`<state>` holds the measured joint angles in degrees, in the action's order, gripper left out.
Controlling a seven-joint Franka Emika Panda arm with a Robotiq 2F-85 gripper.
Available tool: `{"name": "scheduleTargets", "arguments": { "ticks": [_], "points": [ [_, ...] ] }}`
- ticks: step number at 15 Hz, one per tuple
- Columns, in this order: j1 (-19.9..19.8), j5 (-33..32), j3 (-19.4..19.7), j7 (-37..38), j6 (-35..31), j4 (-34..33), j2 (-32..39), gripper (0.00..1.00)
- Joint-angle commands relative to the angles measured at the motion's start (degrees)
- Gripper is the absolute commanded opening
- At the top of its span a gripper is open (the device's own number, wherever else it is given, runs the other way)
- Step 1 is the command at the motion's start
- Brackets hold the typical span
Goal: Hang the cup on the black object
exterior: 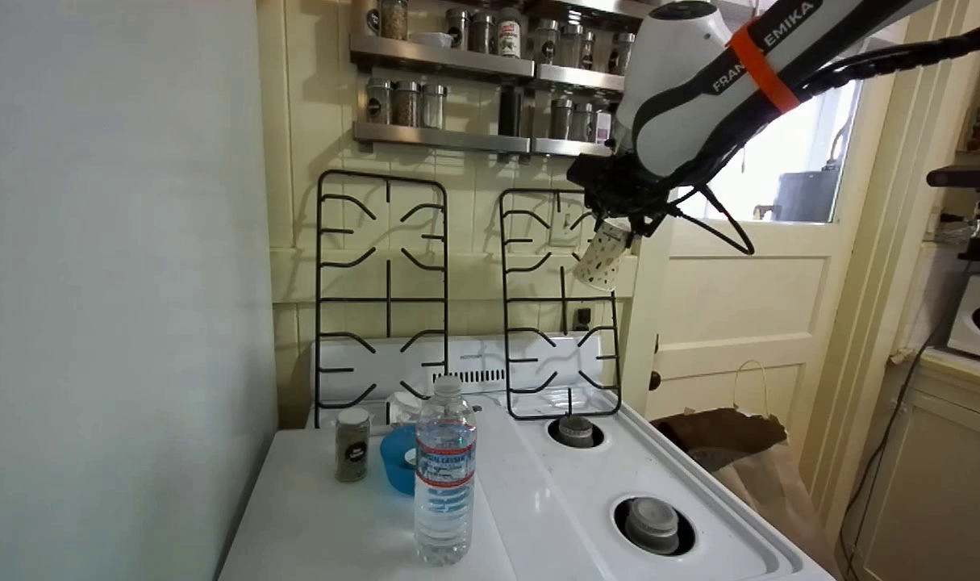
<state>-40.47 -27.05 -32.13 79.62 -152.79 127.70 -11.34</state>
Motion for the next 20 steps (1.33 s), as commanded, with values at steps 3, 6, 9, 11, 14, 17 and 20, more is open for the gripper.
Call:
{"name": "scheduleTargets", "arguments": {
  "ticks": [3,6,9,11,14,17,20],
  "points": [
    [7.52,-9.92,6.54,10.06,6.02,-5.84,4.78,0.37],
    [16.65,-12.91,15.16,12.6,7.62,-7.78,6.4,0.37],
    [23.7,-13.7,21.27,12.9,8.09,-9.02,7.77,0.37],
    [26.98,-13.7,23.87,12.41,8.56,-9.53,8.02,0.37],
    [30.53,-13.09,26.25,11.59,8.29,-9.5,7.68,0.37],
    [32.75,-12.55,27.55,11.05,8.98,-9.06,7.2,0.37],
    [33.96,-12.48,28.49,11.04,9.72,-8.85,7.64,0.37]
  ]
}}
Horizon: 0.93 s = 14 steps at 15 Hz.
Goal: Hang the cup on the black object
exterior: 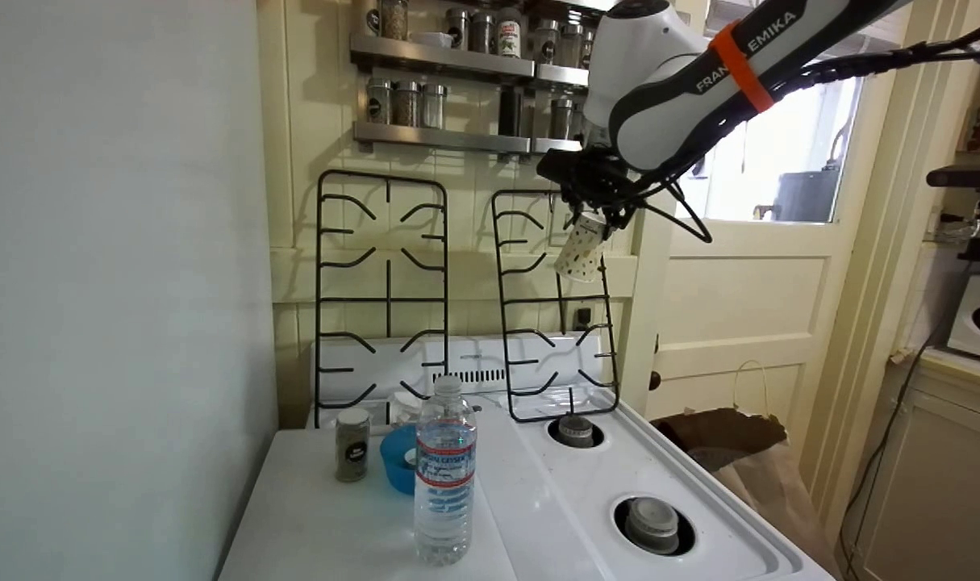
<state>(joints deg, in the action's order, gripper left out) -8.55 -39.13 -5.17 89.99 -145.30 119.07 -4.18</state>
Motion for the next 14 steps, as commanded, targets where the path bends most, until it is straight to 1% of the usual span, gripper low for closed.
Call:
{"name": "scheduleTargets", "arguments": {
  "ticks": [1,5,9,14],
  "points": [
    [2.32,-0.11,1.83,0.52,2.57,-0.32,0.73,0.37],
    [2.76,-0.65,3.17,0.94,2.62,-1.71,2.82,0.37],
    [3.73,0.17,4.08,-1.23,3.14,-3.01,4.76,0.37],
    [5.37,2.32,4.36,-7.24,4.61,-2.78,5.52,0.37]
  ]
}}
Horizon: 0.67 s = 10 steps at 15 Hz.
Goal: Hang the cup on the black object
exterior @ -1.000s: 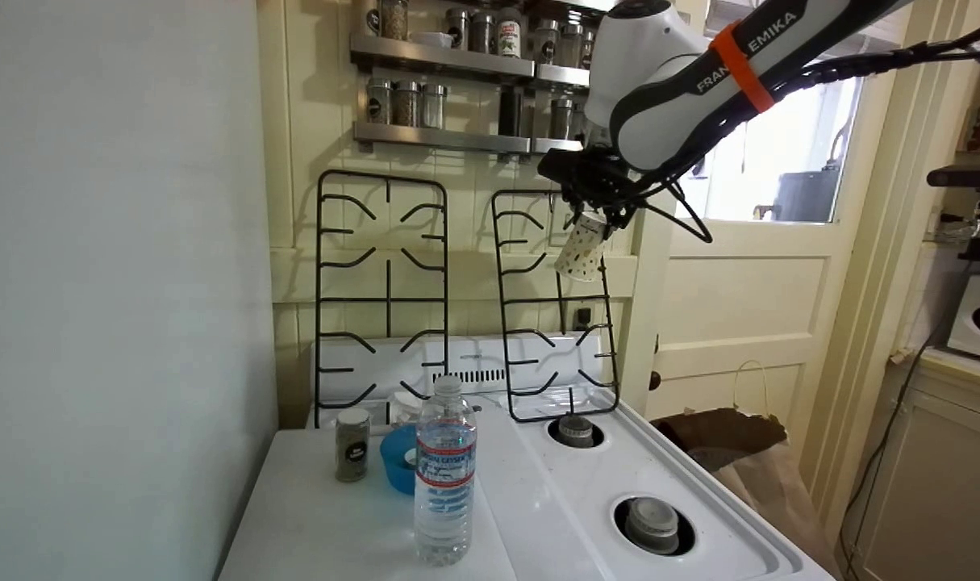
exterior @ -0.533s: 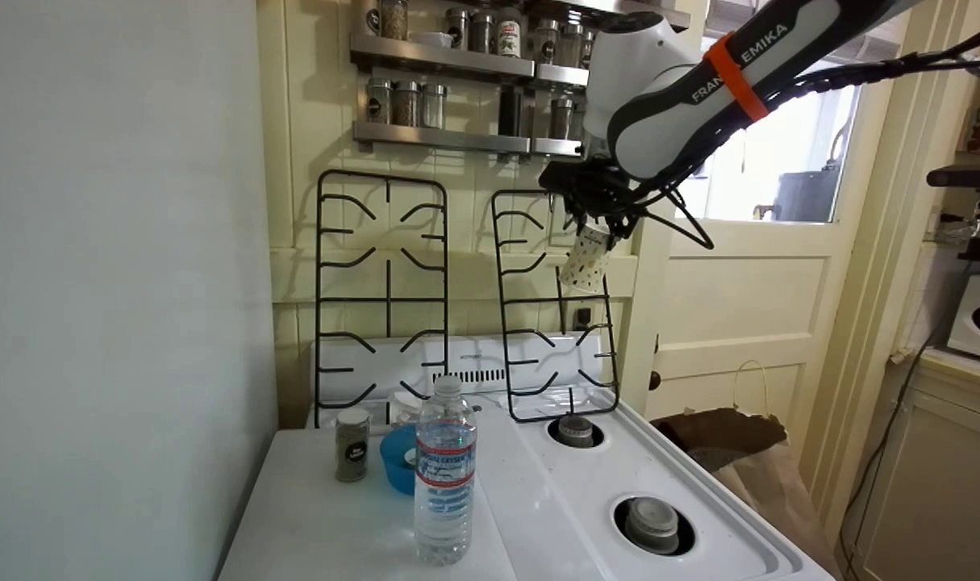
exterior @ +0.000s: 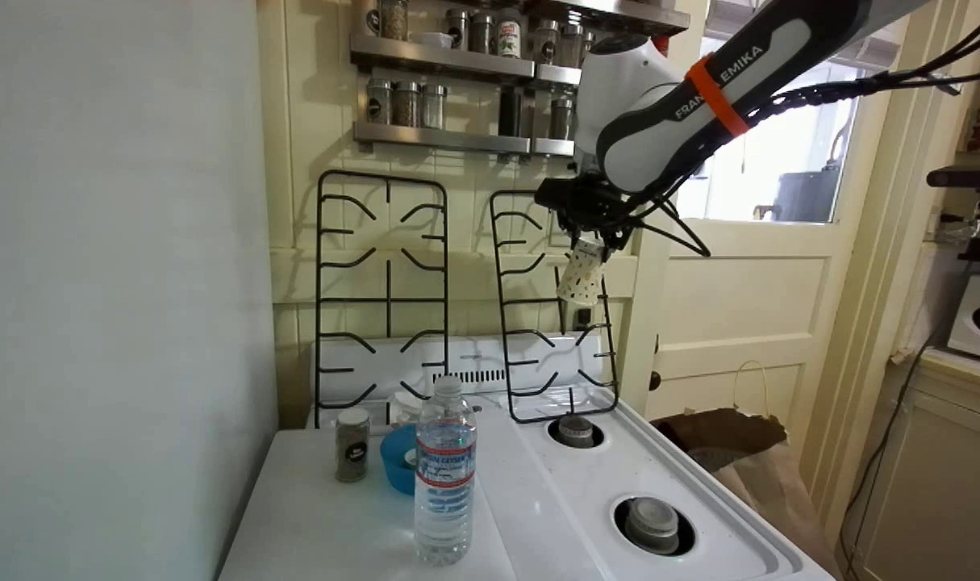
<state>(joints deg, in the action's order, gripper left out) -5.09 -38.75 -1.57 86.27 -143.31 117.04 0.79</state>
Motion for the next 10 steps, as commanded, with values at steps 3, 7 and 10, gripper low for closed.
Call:
{"name": "scheduleTargets", "arguments": {
  "ticks": [3,7,10],
  "points": [
    [2.63,0.94,0.78,-5.4,4.14,0.13,-0.64,0.37],
    [3.25,-0.95,0.76,-6.62,4.64,2.32,-3.11,0.37],
    [2.66,-1.45,1.17,-5.62,4.22,2.8,-5.07,0.37]
  ]
}}
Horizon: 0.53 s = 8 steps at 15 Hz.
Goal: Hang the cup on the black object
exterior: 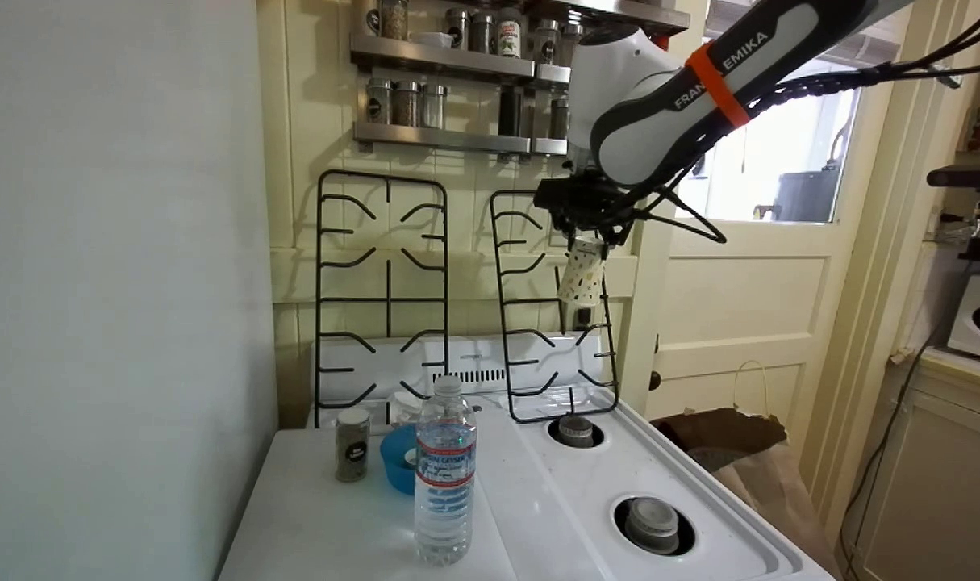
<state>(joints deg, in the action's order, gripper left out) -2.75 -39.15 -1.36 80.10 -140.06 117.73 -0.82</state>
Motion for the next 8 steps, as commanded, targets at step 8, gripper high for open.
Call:
{"name": "scheduleTargets", "arguments": {
  "ticks": [8],
  "points": [
    [-1.16,0.1,1.96,-1.7,-2.55,0.4,-5.0,0.37]
  ]
}}
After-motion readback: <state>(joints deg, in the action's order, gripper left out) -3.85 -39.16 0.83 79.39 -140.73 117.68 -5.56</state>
